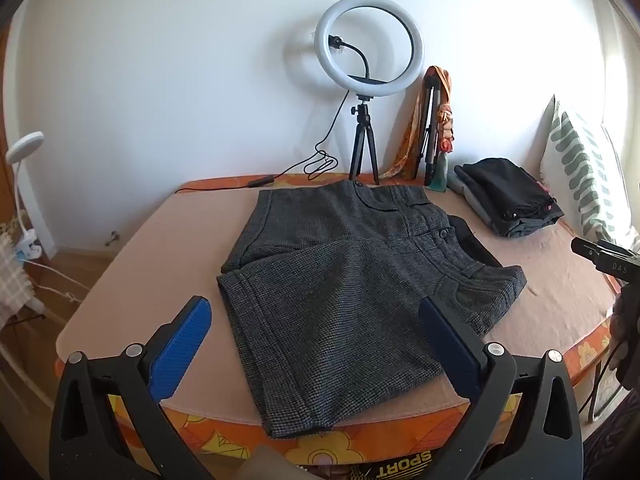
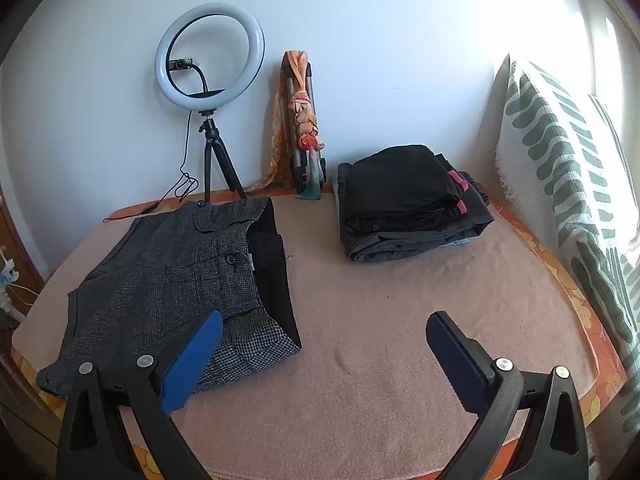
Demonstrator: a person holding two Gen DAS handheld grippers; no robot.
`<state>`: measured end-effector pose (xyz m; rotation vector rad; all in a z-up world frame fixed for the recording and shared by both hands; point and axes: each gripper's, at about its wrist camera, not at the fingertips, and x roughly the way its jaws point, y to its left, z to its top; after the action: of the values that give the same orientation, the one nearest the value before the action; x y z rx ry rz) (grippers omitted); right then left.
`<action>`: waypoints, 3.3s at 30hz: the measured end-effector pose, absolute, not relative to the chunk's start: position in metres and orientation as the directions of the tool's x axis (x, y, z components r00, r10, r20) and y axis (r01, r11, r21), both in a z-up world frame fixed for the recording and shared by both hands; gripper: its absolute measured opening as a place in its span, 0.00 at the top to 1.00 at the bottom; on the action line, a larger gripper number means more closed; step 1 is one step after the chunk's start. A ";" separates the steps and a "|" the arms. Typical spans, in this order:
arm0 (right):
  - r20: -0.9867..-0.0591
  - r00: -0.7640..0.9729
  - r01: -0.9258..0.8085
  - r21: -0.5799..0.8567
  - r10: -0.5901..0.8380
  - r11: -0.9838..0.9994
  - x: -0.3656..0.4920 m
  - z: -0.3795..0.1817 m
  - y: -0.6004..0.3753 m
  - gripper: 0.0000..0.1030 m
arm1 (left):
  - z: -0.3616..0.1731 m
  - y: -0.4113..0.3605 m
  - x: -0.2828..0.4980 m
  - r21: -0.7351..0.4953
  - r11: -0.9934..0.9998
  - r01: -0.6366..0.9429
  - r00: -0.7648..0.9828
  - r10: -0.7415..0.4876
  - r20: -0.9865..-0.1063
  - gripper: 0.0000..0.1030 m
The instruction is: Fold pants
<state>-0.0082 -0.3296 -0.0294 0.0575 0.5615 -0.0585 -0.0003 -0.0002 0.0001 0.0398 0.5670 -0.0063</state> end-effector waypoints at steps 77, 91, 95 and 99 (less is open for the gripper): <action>-0.528 0.849 0.048 0.027 -0.026 0.998 -0.009 -0.028 -0.317 0.00 | 0.000 0.012 0.003 0.006 0.999 -0.034 0.842 0.032 -0.538 0.00; -0.534 0.845 0.042 0.019 -0.025 0.999 -0.008 -0.031 -0.314 0.00 | -0.001 0.012 0.003 0.020 0.999 -0.031 0.839 0.037 -0.544 0.00; -0.540 0.841 0.038 0.008 -0.028 0.999 -0.006 -0.032 -0.309 0.00 | -0.003 0.011 0.005 0.028 0.999 -0.029 0.835 0.040 -0.549 0.00; -0.543 0.840 0.019 -0.021 -0.028 1.000 -0.006 -0.031 -0.300 0.00 | -0.006 0.011 0.008 0.046 0.998 -0.038 0.828 0.057 -0.557 0.00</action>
<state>-0.0060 -0.2999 -0.0310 -0.0152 0.5739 -0.0250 0.0077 0.0112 -0.0063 0.0329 0.5925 0.0506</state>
